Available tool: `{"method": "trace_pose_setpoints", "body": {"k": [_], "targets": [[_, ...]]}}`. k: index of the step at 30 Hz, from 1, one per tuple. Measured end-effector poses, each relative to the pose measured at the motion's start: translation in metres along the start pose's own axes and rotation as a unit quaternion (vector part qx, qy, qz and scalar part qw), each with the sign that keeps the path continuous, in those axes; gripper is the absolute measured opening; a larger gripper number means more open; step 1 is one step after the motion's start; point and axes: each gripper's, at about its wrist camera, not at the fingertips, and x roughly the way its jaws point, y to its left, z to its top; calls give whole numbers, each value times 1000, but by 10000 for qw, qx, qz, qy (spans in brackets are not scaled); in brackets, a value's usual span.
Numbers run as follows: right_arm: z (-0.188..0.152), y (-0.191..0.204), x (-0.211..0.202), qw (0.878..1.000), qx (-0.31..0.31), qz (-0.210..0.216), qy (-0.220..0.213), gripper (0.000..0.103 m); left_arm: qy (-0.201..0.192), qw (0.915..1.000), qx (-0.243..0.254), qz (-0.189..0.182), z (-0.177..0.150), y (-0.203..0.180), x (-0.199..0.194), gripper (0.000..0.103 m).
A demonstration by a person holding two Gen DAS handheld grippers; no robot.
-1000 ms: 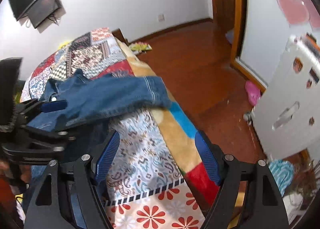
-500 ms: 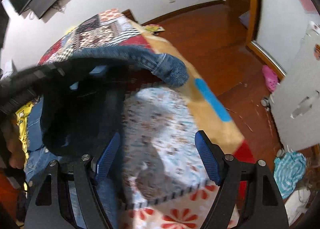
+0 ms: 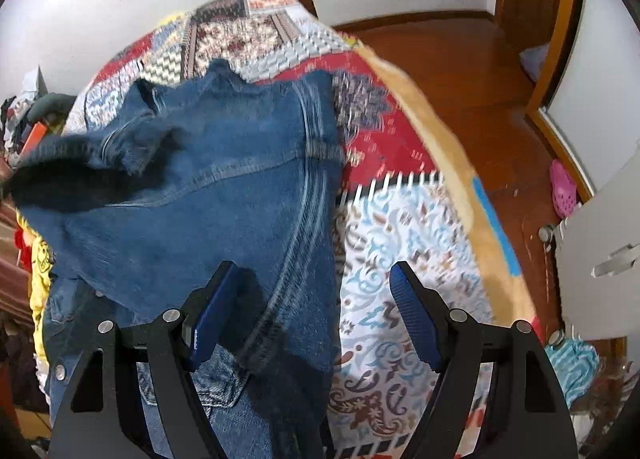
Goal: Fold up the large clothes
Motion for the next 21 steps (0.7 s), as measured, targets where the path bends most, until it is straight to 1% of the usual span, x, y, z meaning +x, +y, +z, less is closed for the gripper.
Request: {"method": "trace_pose_setpoints", "body": {"k": [1,2,3,5,7,9,11,14,17,21], "targets": [[-2,0,3,10000,1,-29,63,75,188,9998,-74,-42,-14,8,6,12],[-5,1,7,9999,-10,-79,134,75,394,9989,-190,-173,-30,15,14,17],[-6,3,8,9998,-28,-121,146,75,507,9982,-251,-210,-41,19,18,20],[-9,7,5,9996,-105,-222,122,75,684,9970,-332,-119,-61,23,27,40],[-11,9,2,9993,-155,-288,166,75,703,9967,-400,-38,-78,21,28,44],[-11,10,0,9992,-169,-306,198,75,741,9963,-430,-11,-83,19,27,46],[-11,12,-2,9991,-186,-310,215,75,717,9968,-320,137,-78,15,21,54],[-11,14,-7,9992,-192,-284,185,75,596,9980,-75,215,-62,9,10,56],[-10,18,-12,9995,-206,-207,69,75,343,9987,204,302,-38,3,4,60],[-10,25,-21,9996,-254,-124,-70,75,256,9986,433,141,-14,-9,14,60]]}}
